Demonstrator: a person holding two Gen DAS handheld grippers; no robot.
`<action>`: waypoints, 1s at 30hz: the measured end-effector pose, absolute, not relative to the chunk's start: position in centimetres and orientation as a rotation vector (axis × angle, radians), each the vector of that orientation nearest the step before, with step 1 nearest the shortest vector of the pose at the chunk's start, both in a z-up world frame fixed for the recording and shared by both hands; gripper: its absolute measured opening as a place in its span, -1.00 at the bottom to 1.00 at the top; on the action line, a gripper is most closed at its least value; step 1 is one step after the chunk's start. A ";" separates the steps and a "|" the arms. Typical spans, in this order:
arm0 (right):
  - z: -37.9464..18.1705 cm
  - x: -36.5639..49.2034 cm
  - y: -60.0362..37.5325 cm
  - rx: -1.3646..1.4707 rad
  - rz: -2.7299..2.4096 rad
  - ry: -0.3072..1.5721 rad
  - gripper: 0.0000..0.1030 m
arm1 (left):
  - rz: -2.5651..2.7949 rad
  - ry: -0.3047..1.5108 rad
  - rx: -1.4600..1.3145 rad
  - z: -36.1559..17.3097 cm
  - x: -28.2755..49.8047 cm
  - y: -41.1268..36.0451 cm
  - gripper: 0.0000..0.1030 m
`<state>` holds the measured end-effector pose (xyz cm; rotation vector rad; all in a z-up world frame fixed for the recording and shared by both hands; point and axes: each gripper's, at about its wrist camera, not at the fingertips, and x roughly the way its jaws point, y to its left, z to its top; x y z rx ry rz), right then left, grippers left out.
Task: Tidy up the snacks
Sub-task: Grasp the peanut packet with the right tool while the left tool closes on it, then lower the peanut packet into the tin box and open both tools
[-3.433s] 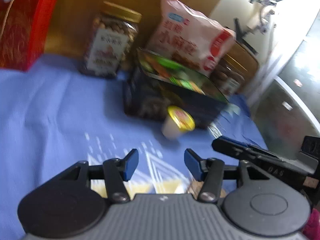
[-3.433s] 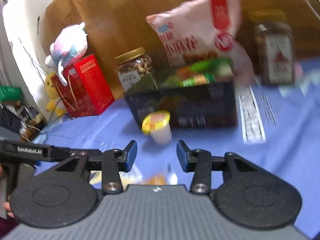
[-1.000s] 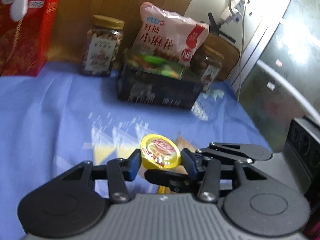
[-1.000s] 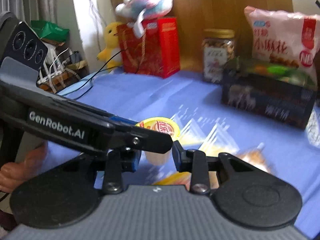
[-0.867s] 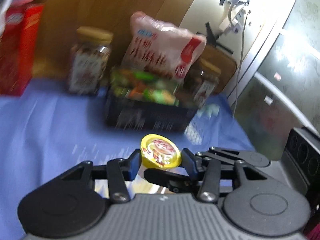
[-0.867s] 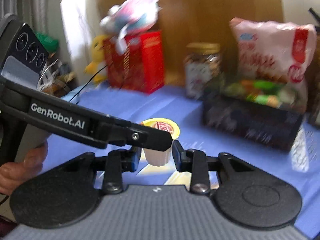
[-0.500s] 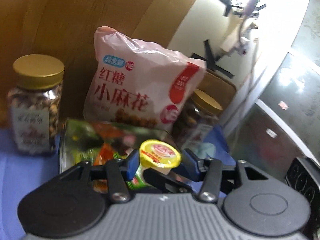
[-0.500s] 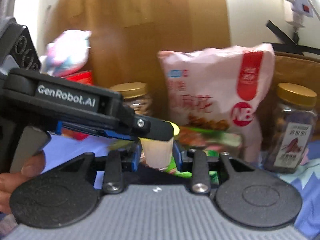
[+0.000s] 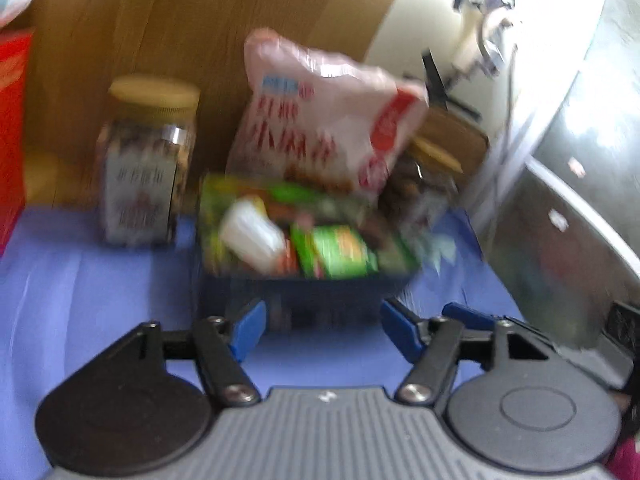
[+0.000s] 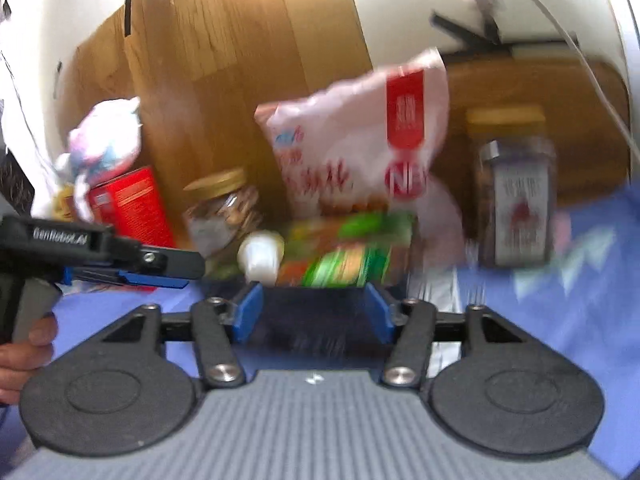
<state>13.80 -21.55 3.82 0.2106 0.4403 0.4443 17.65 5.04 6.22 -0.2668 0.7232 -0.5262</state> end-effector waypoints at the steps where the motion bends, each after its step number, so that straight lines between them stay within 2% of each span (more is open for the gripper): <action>1: 3.2 12.9 -22.0 0.236 0.468 0.486 0.19 | -0.539 0.753 -0.277 5.5 16.3 5.4 0.30; 6: -0.1 9.1 -23.8 0.375 0.506 0.695 0.19 | -0.582 0.849 -0.364 2.3 10.9 7.1 0.30; 14: -2.2 3.4 -23.8 0.619 0.623 0.793 0.15 | -0.569 0.881 -0.469 -0.8 4.9 9.6 0.30; 16: -2.4 1.7 -22.0 0.589 0.653 0.782 0.15 | -0.590 0.880 -0.463 -0.9 4.1 9.2 0.25; 20: -2.0 0.3 -18.8 0.520 0.686 0.770 0.06 | -0.619 0.882 -0.453 -1.4 3.1 8.0 -0.20; 21: -1.7 -0.1 -18.0 0.462 0.669 0.750 -0.08 | -0.622 0.883 -0.447 -1.5 2.7 7.8 -0.24; 22: -1.3 -0.3 -17.2 0.394 0.653 0.741 -0.30 | -0.617 0.879 -0.444 -1.5 2.4 7.7 -0.24; 23: -1.1 -0.5 -16.6 0.345 0.632 0.739 -0.32 | -0.611 0.878 -0.442 -1.3 2.1 7.7 -0.24; 26: -0.5 -0.8 -16.1 0.311 0.632 0.729 -0.42 | -0.613 0.866 -0.436 -0.5 1.4 7.7 -0.41; 30: 0.4 -1.0 -17.3 0.309 0.635 0.689 -0.46 | -0.627 0.835 -0.425 1.3 1.3 7.5 -0.41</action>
